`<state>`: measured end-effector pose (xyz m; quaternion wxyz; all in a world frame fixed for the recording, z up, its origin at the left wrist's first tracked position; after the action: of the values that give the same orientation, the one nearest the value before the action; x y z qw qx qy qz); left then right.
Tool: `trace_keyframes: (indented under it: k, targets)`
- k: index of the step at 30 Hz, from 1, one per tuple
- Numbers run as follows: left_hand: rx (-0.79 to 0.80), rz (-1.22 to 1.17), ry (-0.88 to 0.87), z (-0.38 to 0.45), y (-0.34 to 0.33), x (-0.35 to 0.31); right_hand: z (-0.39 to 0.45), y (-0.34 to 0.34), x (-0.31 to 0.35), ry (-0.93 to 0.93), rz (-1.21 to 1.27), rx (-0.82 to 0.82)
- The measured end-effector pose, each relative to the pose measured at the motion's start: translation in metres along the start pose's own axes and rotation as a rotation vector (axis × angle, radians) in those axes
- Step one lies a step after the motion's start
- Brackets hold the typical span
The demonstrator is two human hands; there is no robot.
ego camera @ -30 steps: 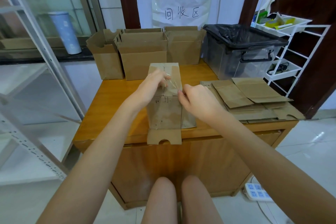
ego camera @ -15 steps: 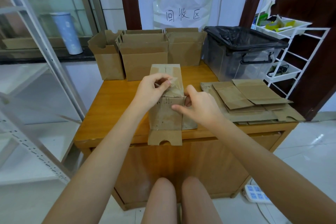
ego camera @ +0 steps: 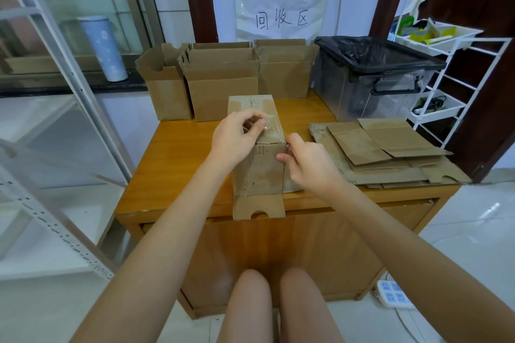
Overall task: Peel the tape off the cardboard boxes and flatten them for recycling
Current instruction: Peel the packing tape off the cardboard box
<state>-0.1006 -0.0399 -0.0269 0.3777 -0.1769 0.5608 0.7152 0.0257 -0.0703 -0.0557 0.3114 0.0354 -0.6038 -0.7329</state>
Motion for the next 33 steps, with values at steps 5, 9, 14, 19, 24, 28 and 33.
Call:
trace_keyframes:
  k: [5, 9, 14, 19, 24, 28, 33]
  targets:
    - [-0.001, -0.003, 0.005, 0.0, 0.001, 0.001, -0.003, -0.001, -0.002, 0.049, -0.016, 0.011]
    - [0.005, 0.0, 0.003, 0.001, 0.0, 0.0, -0.008, 0.0, -0.004, 0.004, 0.106, 0.031]
    - [0.0, 0.01, -0.001, 0.001, 0.002, 0.001, -0.003, -0.009, -0.005, -0.124, 0.102, 0.004]
    - [0.005, 0.016, 0.017, 0.002, 0.001, 0.001, -0.006, -0.008, -0.003, -0.064, 0.05, -0.055]
    - [0.008, 0.014, 0.019, 0.003, 0.001, 0.003, -0.007, -0.009, 0.002, 0.04, -0.027, -0.066]
    - [0.01, 0.018, 0.021, 0.003, 0.001, 0.003, -0.01, -0.005, 0.006, 0.105, -0.064, -0.13]
    - [0.024, -0.01, -0.004, 0.003, 0.001, 0.004, -0.016, 0.003, 0.006, 0.155, -0.037, -0.179]
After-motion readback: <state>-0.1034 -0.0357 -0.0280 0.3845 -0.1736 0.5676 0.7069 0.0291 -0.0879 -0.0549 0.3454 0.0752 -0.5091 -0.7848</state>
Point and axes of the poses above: each hand's wrist, its own z-axis towards the middle knuckle, its own y-axis out of the back of the hand, x = y × z, the point moved 10 cm from there along z, towards the middle knuckle, and after that the axes turned 10 degrees about x, right-handed, at the moved point
